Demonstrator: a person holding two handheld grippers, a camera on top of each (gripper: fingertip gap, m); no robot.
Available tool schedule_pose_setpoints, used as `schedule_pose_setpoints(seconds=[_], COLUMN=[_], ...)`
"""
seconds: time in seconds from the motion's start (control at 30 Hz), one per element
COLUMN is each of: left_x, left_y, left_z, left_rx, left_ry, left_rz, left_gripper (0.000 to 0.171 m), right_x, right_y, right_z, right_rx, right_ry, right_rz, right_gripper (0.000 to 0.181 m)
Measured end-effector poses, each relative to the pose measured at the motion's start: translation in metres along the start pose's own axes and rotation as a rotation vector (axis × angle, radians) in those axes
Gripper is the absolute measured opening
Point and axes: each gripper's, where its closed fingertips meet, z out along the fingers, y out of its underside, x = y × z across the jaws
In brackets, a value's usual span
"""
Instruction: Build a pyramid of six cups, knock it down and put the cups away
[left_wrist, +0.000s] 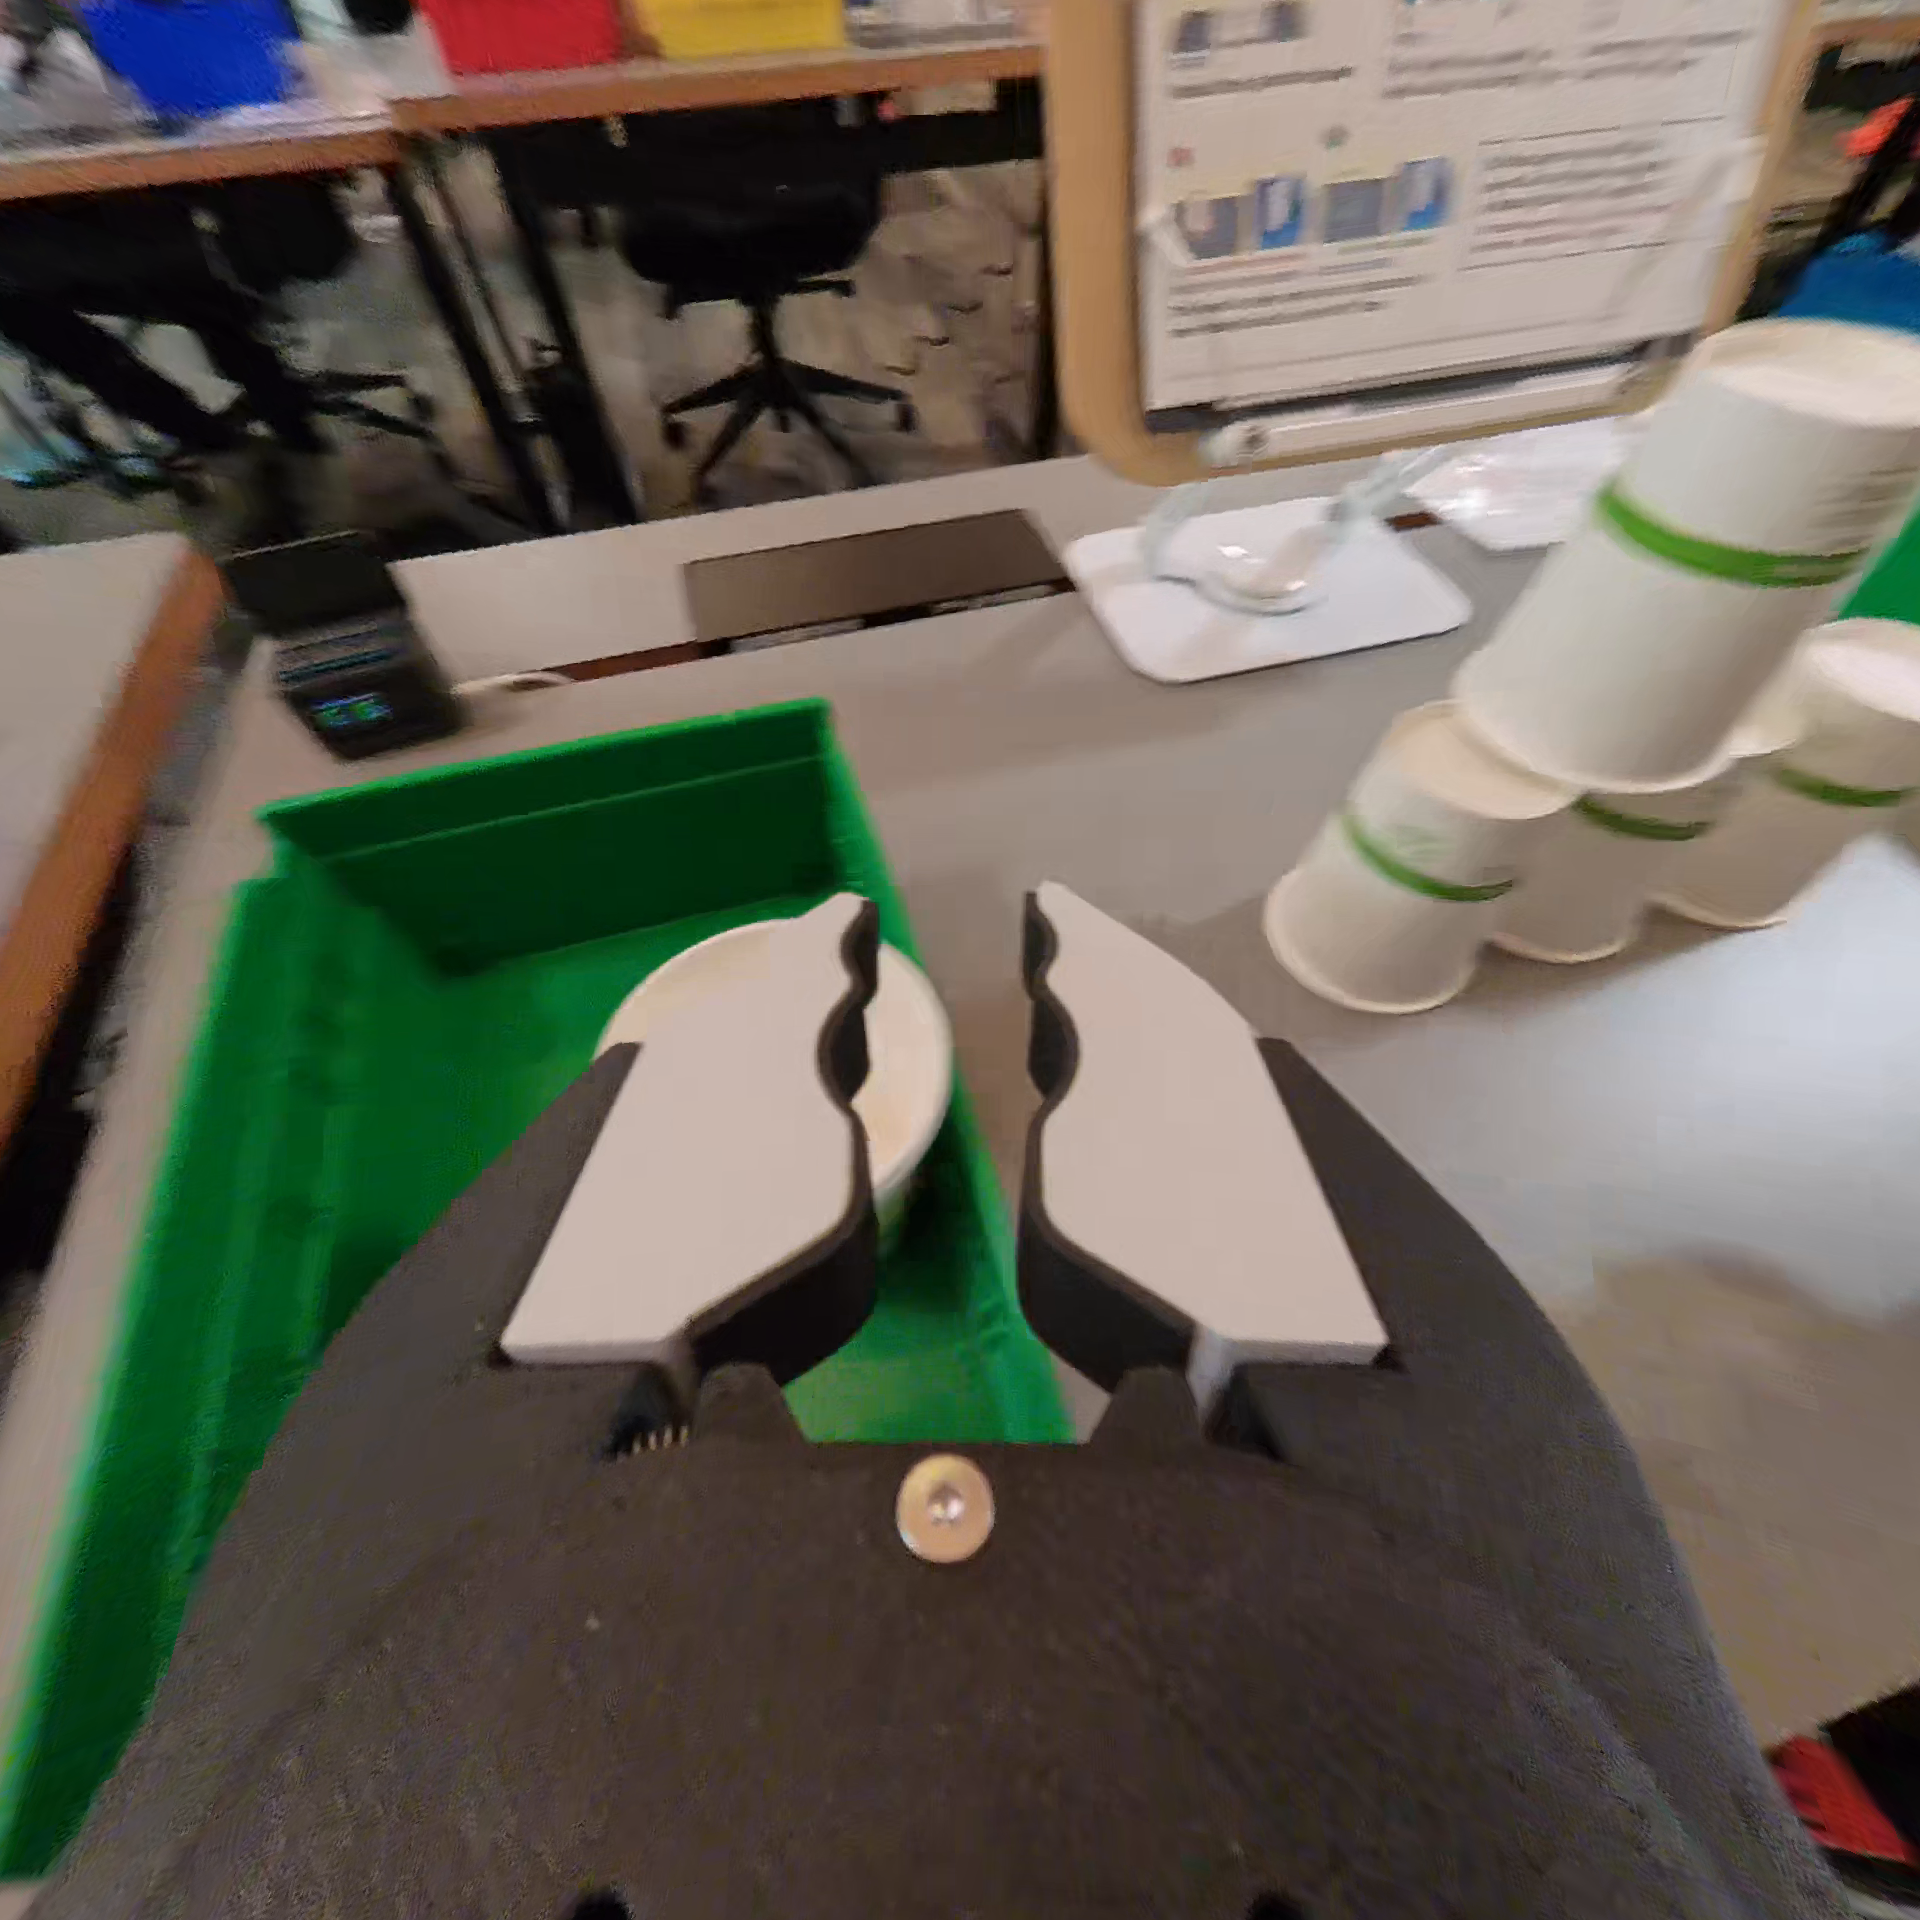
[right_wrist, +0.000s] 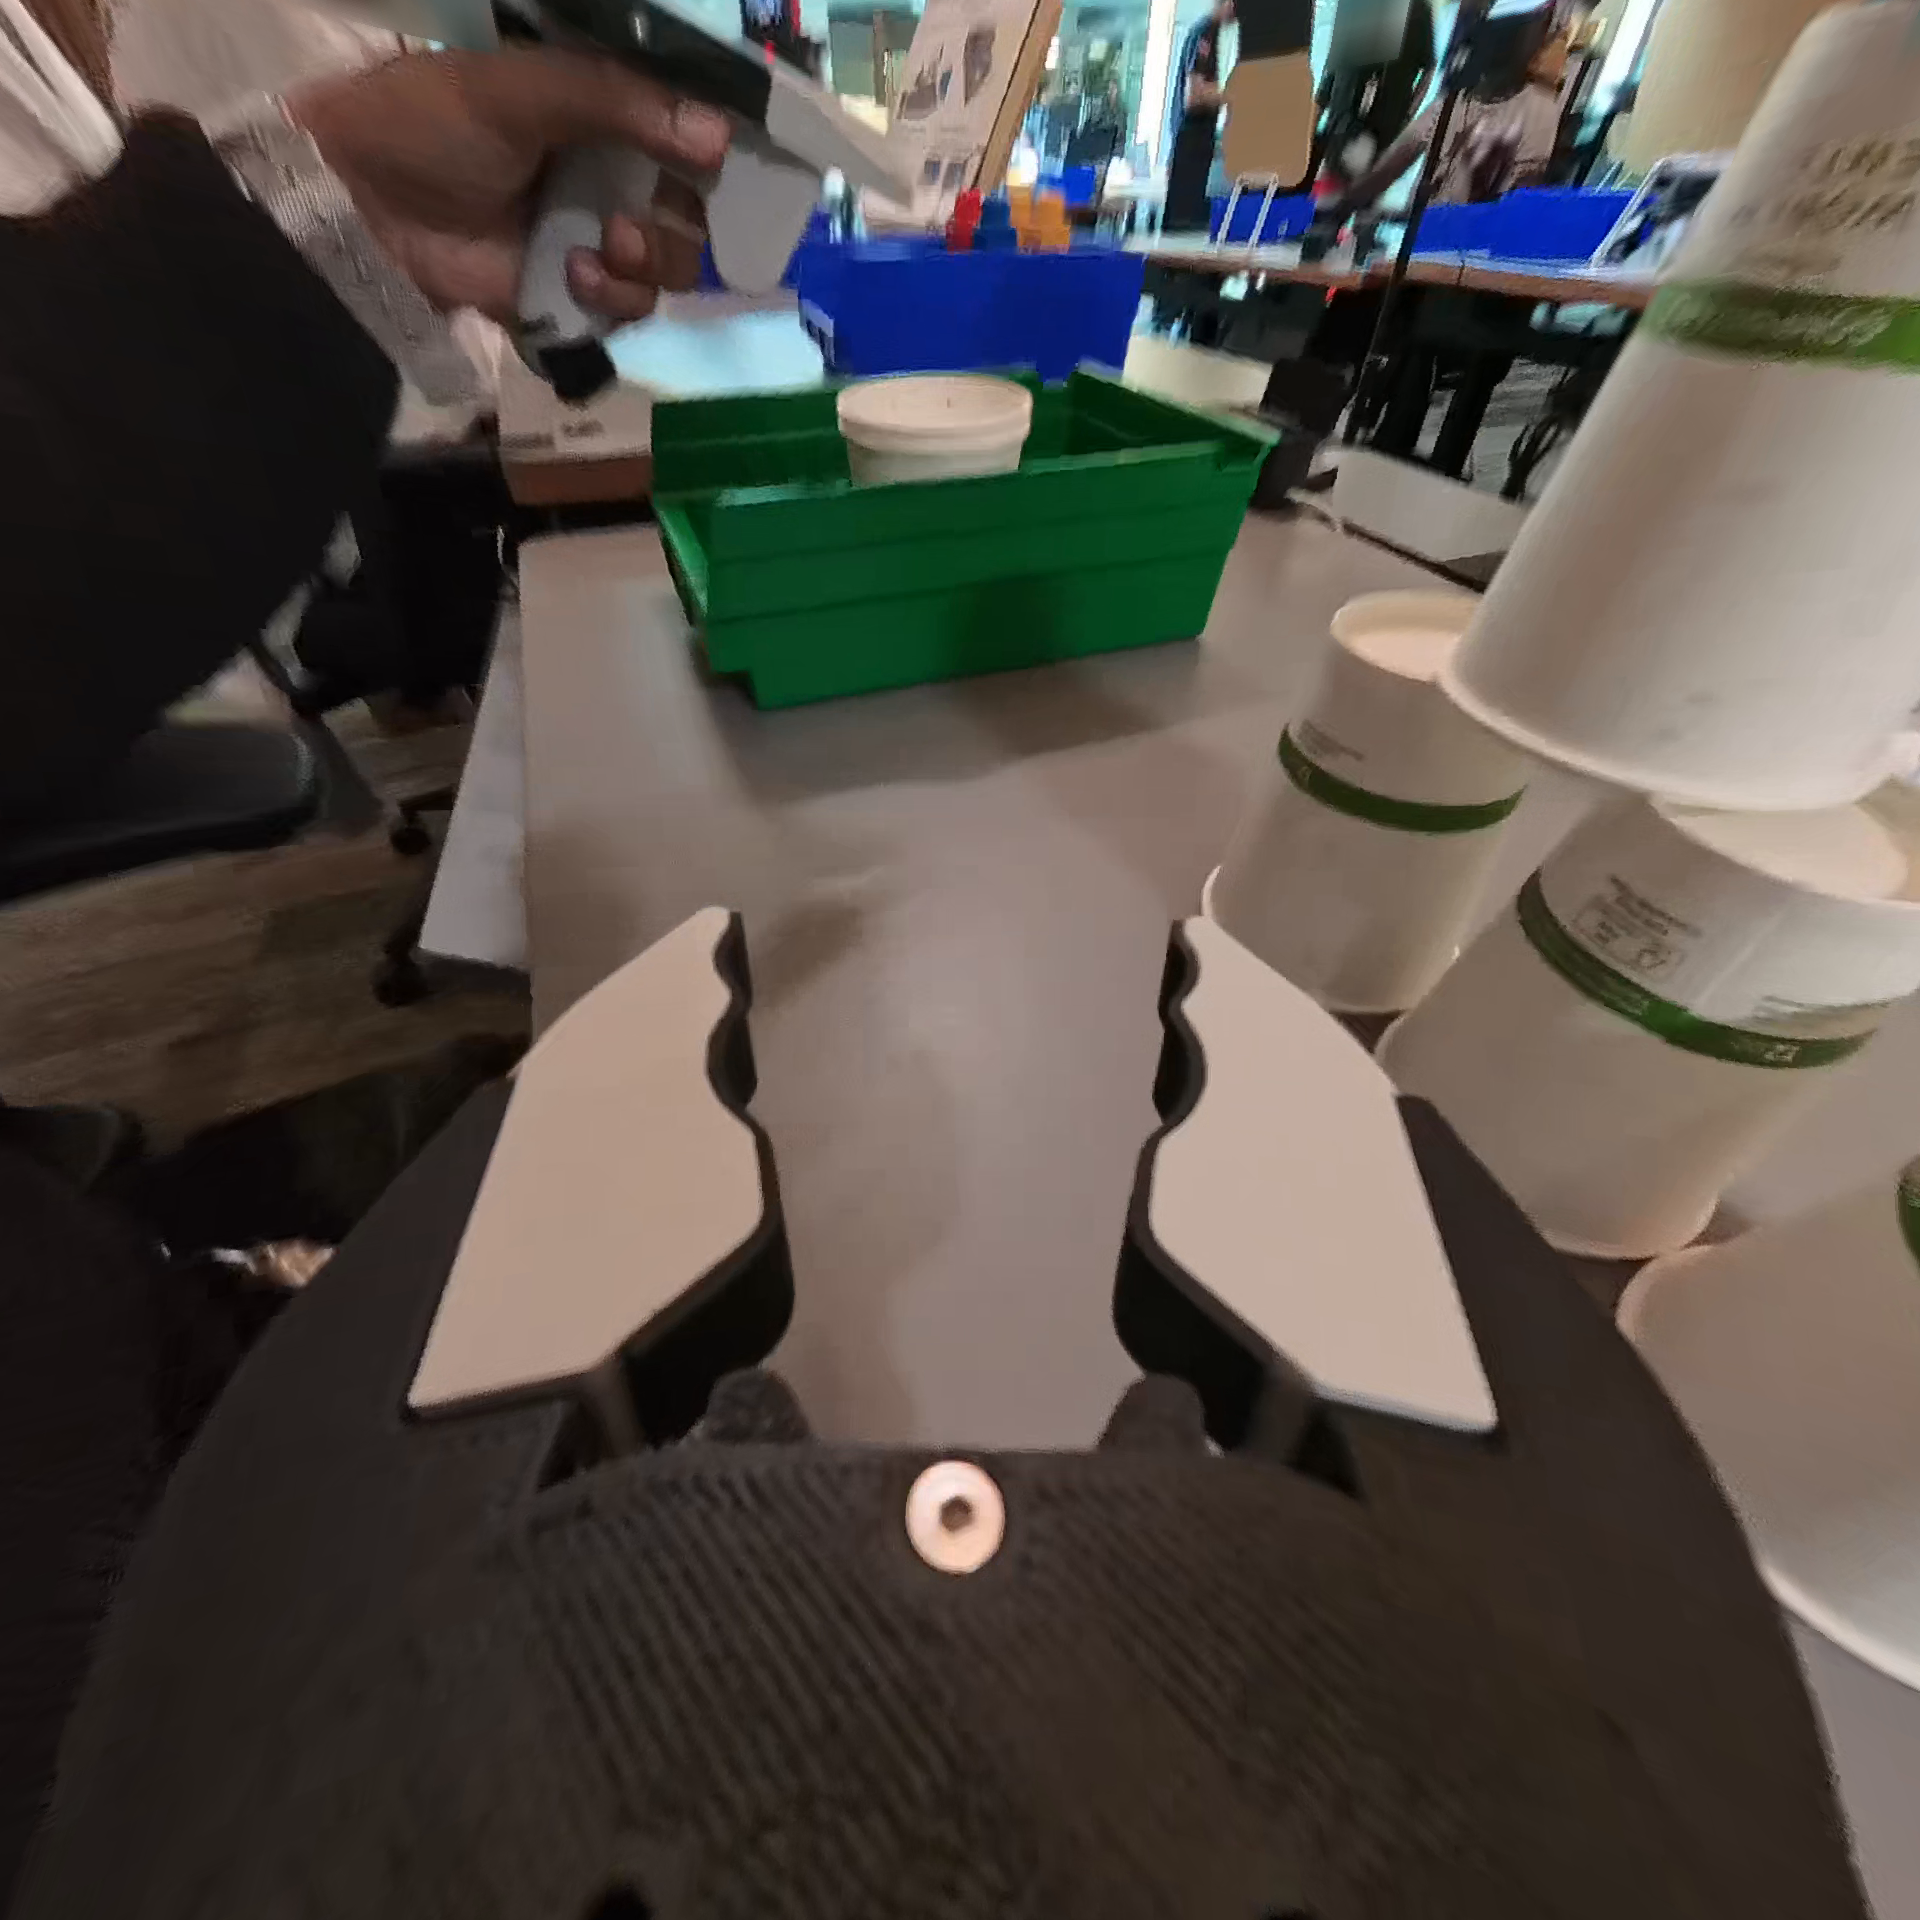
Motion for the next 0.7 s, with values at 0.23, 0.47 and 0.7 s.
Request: schedule_pose_setpoints(seconds=[0.23,0.47,0.7], left_x=[-0.011,-0.013,-0.018], left_y=[0.074,0.066,0.078], left_z=[-0.012,0.002,0.007], left_rx=[-0.298,-0.232,-0.285], left_ry=[0.056,-0.008,-0.041], left_rz=[0.442,0.515,0.573], left_gripper=[0.038,0.019,0.01], right_x=[-0.005,-0.004,-0.005], right_y=[0.019,0.02,0.021], right_z=[0.009,0.008,0.009], right_rx=[-0.092,-0.096,-0.098], right_ry=[-0.042,-0.037,-0.04], right_rz=[-0.003,-0.003,0.001], right_gripper=[0.077,0.076,0.075])
